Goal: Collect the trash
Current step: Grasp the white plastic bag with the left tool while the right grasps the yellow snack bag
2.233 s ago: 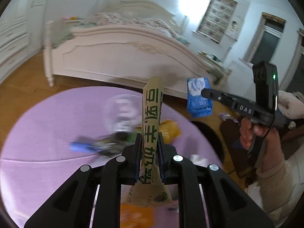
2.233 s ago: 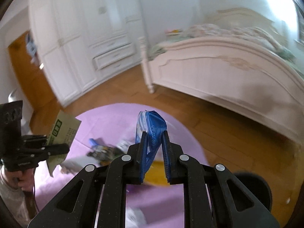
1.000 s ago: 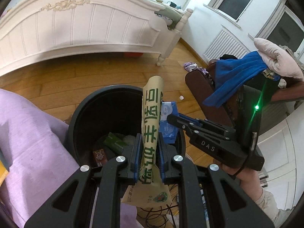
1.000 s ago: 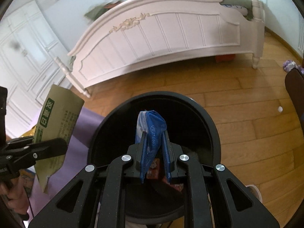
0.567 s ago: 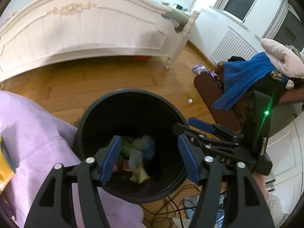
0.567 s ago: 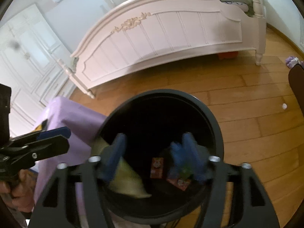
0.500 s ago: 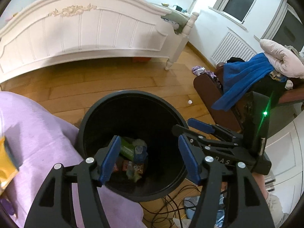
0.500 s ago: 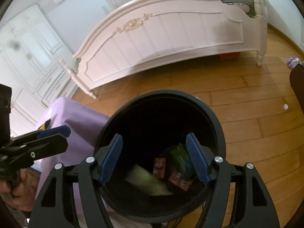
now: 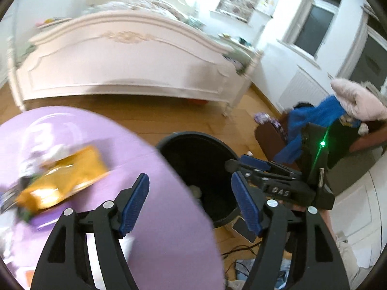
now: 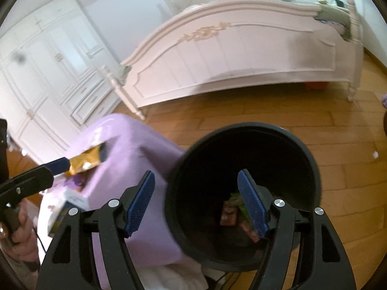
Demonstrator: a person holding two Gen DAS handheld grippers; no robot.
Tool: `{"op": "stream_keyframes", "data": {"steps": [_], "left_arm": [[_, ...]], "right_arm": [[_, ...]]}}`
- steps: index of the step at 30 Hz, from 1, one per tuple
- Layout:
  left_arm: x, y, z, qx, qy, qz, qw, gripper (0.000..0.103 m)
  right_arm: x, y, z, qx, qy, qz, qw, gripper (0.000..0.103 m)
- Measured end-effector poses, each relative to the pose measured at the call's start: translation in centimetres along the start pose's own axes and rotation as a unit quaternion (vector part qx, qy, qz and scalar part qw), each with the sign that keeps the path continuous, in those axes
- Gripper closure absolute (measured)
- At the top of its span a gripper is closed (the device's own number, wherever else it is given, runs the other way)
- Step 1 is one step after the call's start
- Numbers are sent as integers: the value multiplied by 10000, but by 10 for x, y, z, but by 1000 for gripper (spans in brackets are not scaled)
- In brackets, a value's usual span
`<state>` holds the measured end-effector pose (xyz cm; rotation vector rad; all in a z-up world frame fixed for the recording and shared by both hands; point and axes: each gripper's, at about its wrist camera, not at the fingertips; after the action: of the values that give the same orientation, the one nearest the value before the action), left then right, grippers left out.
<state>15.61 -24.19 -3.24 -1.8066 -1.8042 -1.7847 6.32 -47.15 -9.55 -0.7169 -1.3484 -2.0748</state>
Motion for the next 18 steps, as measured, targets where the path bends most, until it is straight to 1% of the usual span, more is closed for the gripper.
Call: {"op": "stream_keyframes", "data": {"steps": [4, 7, 10, 12, 13, 14, 16, 18], "left_arm": [[47, -15, 36, 345, 390, -311, 9982, 31], [82, -32, 69, 565, 838, -526, 9935, 26], [110, -48, 103, 785, 1214, -634, 9875, 23], [121, -59, 124, 865, 1394, -602, 9846, 20], [124, -62, 132, 870, 1452, -541, 9841, 20], [125, -66, 139, 862, 1483, -483, 9840, 20], [125, -73, 154, 791, 1522, -386, 9844, 20], [126, -77, 161, 658, 1454, -339, 9866, 20]], "right_arm": [[-4, 4, 38, 338, 291, 107, 9989, 32], [-10, 8, 69, 558, 521, 233, 9968, 32], [-21, 12, 99, 716, 752, 379, 9939, 32], [-31, 17, 119, 850, 875, 505, 9912, 32], [-36, 19, 130, 935, 899, 557, 9900, 28], [-43, 22, 141, 1051, 913, 619, 9883, 27], [-52, 26, 161, 1341, 876, 691, 9847, 27], [-59, 30, 184, 1859, 828, 695, 9766, 27]]}}
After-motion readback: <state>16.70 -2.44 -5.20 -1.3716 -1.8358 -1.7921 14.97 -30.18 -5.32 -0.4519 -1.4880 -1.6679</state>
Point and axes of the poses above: each gripper's, at about its wrist camera, not at the fingertips, and x roughly against the way its jaws point, z to its left, y to its top, and after that the axes turned 4 degrees about -y, right-handed
